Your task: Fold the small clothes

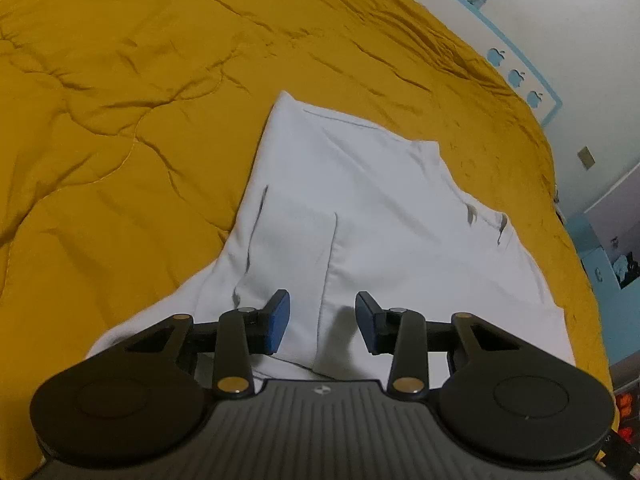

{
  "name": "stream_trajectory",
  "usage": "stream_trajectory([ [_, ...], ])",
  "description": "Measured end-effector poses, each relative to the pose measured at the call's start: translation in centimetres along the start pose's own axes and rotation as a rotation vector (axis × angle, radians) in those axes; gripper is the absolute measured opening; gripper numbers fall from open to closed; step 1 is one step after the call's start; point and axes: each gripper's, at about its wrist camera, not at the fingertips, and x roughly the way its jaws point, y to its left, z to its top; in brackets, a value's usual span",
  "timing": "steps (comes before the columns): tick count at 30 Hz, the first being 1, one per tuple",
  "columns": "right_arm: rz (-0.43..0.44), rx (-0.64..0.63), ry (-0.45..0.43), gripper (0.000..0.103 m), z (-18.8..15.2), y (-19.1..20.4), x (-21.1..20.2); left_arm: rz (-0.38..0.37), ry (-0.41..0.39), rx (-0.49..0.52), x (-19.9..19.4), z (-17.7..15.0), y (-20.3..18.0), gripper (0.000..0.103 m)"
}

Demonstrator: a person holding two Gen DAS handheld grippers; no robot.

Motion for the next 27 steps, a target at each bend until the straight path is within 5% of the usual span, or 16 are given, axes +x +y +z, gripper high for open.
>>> stream_trajectory([
  [4, -0.018, 0.052, 0.022, 0.01, -0.4, -2.0, 0.6, -0.035, -0.007, -0.009, -0.3, -0.1, 0.7, 0.046],
  [11, 0.031, 0.089, 0.054, 0.015, 0.3, -3.1, -0.3, -0.05, -0.019, 0.023, -1.7, -0.2, 0.3, 0.043],
  [13, 0.073, 0.081, 0.03, 0.021, 1.1, -3.0, -2.9, -0.069, 0.007, 0.062, -3.6, 0.4, -0.7, 0.044],
  [16, 0.128, 0.044, -0.032, 0.032, 1.3, -2.9, -8.9, -0.146, -0.008, 0.155, -8.8, 0.2, -1.8, 0.057],
  [21, 0.216, 0.03, -0.092, 0.042, -1.9, -5.6, -19.2, -0.289, 0.041, 0.225, -17.3, -2.7, -0.5, 0.075],
  [27, 0.19, 0.081, -0.009, 0.043, -8.8, -10.3, -26.3, -0.306, 0.096, 0.185, -24.9, -7.3, 5.0, 0.076],
])
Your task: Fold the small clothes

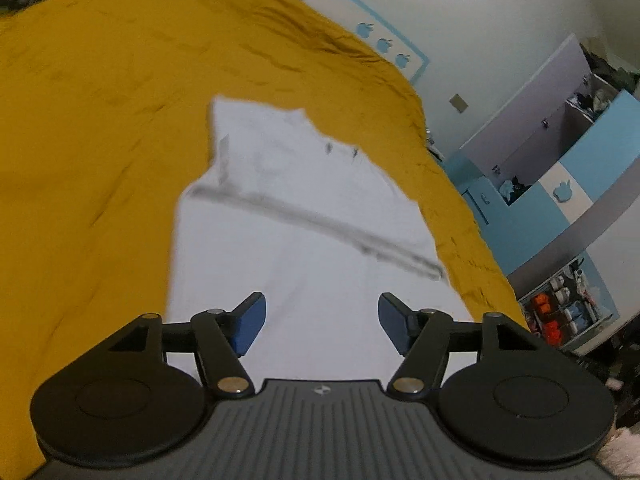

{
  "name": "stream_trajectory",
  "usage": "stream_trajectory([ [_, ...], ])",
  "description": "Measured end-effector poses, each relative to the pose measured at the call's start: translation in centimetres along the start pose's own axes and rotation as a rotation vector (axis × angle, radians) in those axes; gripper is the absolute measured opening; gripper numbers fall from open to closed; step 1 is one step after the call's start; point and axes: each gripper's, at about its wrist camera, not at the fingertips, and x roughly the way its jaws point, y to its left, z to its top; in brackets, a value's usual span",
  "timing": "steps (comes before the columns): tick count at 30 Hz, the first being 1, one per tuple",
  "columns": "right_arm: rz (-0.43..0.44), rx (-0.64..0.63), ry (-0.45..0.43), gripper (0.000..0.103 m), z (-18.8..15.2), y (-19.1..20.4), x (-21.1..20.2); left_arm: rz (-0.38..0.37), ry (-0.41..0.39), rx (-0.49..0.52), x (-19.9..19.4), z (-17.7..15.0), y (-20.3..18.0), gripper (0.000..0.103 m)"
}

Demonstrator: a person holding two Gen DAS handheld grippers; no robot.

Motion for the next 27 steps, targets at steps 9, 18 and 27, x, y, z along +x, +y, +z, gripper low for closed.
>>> stream_trajectory([
  [9, 0.03, 0.167, 0.084, 0.047, -6.8, -2.1, -3.6, 0.099, -0.016, -0.226, -5.7, -3.9, 5.8, 0.075],
  [18, 0.064, 0.255, 0.146, 0.048, -8.9, -1.8, -2.0, 0.018, -0.009, -0.332, -3.7, -5.5, 7.0, 0.076],
  [27, 0.128, 0.314, 0.174, 0.052, -8.9, -1.7, -0.1, -0.073, 0.039, -0.432, -1.2, -6.3, 7.5, 0.076],
])
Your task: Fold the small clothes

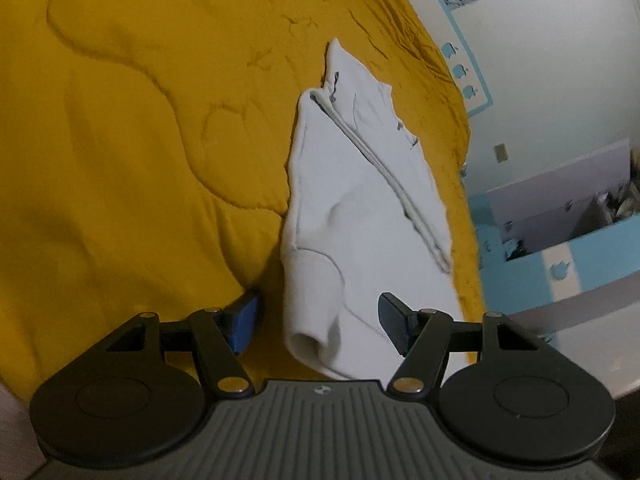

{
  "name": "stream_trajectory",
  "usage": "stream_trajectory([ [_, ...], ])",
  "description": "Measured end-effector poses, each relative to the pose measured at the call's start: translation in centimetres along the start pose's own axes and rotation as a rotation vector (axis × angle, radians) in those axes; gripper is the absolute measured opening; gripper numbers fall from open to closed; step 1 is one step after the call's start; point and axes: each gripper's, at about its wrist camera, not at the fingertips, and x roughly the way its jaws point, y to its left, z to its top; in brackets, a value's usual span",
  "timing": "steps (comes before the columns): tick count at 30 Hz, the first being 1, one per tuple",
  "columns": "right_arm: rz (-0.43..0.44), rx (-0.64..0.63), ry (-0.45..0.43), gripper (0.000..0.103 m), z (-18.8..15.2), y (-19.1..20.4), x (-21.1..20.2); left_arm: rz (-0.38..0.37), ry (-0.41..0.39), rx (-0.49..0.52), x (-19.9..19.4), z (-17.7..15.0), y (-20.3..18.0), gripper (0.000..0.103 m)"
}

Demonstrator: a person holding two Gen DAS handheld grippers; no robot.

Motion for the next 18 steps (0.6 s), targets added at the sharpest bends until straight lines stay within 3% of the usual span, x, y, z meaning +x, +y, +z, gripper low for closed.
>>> stream_trajectory([
  [2, 0.001, 0.006, -0.005, 0.052, 0.0, 0.2, 0.2, -0.054, 0.013, -0.05, 0.4, -0.2, 0.3, 0.074],
  [4, 0.004, 0.009, -0.01, 0.052, 0.0, 0.3, 0.3, -0.074, 0.019, -0.068, 0.9, -0.4, 0.3, 0.063],
  [5, 0.008, 0.013, -0.013, 0.052, 0.0, 0.4, 0.2, -0.074, 0.022, -0.069, 1.2, -0.5, 0.2, 0.048],
  [6, 0.011, 0.018, -0.017, 0.052, 0.0, 0.4, 0.1, -0.076, 0.029, -0.075, 1.4, -0.5, 0.2, 0.024],
  [8, 0.014, 0.024, -0.021, 0.046, 0.0, 0.4, 0.0, -0.071, 0.041, -0.104, 1.9, -0.7, 0.4, 0.005],
  [10, 0.009, 0.028, -0.018, 0.039, -0.1, 0.2, 0.1, -0.067, 0.035, -0.131, 2.2, -0.9, 0.9, 0.005],
  [14, 0.007, 0.082, -0.024, 0.013, 0.0, -0.7, -0.2, -0.068, 0.028, -0.149, 2.3, -1.1, 1.1, 0.004],
  [18, 0.021, 0.109, -0.022, 0.011, 0.1, -1.1, -0.2, -0.051, 0.022, -0.093, 2.0, -1.1, -0.1, 0.004],
])
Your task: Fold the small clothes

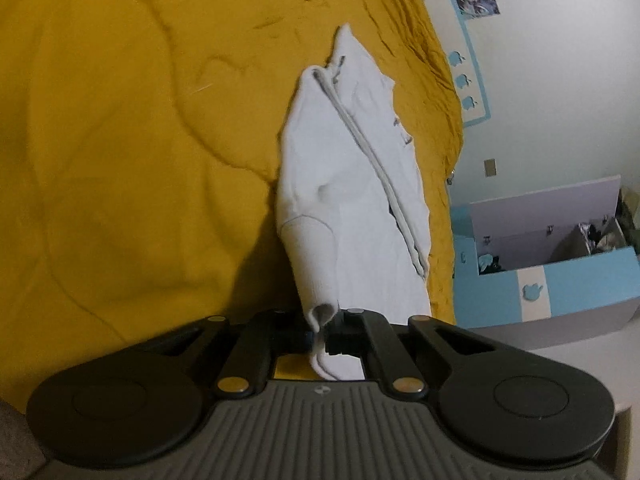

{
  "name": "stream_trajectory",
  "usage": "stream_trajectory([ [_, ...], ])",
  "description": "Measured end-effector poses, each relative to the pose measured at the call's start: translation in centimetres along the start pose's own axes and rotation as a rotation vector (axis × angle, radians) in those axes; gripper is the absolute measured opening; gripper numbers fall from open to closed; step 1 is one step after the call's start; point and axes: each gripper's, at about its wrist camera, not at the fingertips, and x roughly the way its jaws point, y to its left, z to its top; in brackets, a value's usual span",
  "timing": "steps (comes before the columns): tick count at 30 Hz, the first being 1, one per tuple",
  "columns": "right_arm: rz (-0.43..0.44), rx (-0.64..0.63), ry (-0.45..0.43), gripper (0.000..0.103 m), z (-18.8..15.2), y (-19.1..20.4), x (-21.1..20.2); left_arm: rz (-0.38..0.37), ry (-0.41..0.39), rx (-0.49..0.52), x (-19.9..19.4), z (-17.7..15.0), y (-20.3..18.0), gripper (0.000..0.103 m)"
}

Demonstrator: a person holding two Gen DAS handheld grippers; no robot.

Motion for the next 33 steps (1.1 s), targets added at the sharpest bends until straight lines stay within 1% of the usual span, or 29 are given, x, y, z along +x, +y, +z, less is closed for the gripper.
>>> stream_trajectory([
  [2, -0.004, -0.008, -0.003, 0.007, 0.1, 0.2, 0.0, -0.003, -0.005, 0.016, -0.1, 0.0, -0.6, 0.004],
  [4, 0.004, -0.003, -0.02, 0.005, 0.2, 0.4, -0.4, -0.008, -0.026, 0.019, -0.3, 0.0, -0.9, 0.004],
  [6, 0.025, 0.025, -0.033, 0.004, 0.5, 0.3, -0.8, -0.006, -0.044, 0.012, -0.4, 0.1, -1.0, 0.004],
  [9, 0.074, 0.074, -0.048, 0.004, 1.6, 0.3, -1.3, -0.032, -0.058, 0.021, -0.4, 0.2, -1.5, 0.004],
  [12, 0.107, 0.092, -0.073, 0.003, 3.2, 0.9, -1.2, -0.046, -0.071, 0.097, -0.2, 0.9, -3.2, 0.004],
  [15, 0.14, 0.097, -0.105, 0.003, 5.1, 2.1, -0.8, -0.073, -0.087, 0.128, 0.3, 2.4, -4.7, 0.004],
  [17, 0.156, 0.095, -0.126, 0.003, 6.9, 3.0, 0.0, -0.087, -0.113, 0.136, 0.9, 4.1, -5.7, 0.004],
  [19, 0.171, 0.083, -0.146, 0.003, 9.1, 4.0, 1.0, -0.108, -0.132, 0.17, 2.1, 6.6, -7.1, 0.004],
  [22, 0.172, 0.06, -0.17, 0.003, 13.9, 5.8, 3.4, -0.122, -0.137, 0.21, 4.2, 10.4, -9.2, 0.004],
  [25, 0.164, 0.02, -0.195, 0.003, 18.7, 7.8, 6.3, -0.144, -0.139, 0.265, 7.3, 14.6, -11.9, 0.004],
  [27, 0.171, 0.022, -0.198, 0.003, 22.3, 8.9, 9.2, -0.145, -0.139, 0.305, 9.3, 17.4, -13.5, 0.004],
  [29, 0.164, 0.033, -0.207, 0.002, 25.4, 9.4, 11.9, -0.15, -0.141, 0.324, 11.6, 20.2, -14.7, 0.004],
  [31, 0.141, 0.031, -0.208, 0.002, 28.5, 10.1, 15.0, -0.131, -0.143, 0.33, 14.2, 23.1, -15.6, 0.004],
  [33, 0.099, 0.041, -0.215, 0.002, 31.3, 10.7, 18.7, -0.104, -0.158, 0.345, 16.8, 25.3, -16.0, 0.004],
])
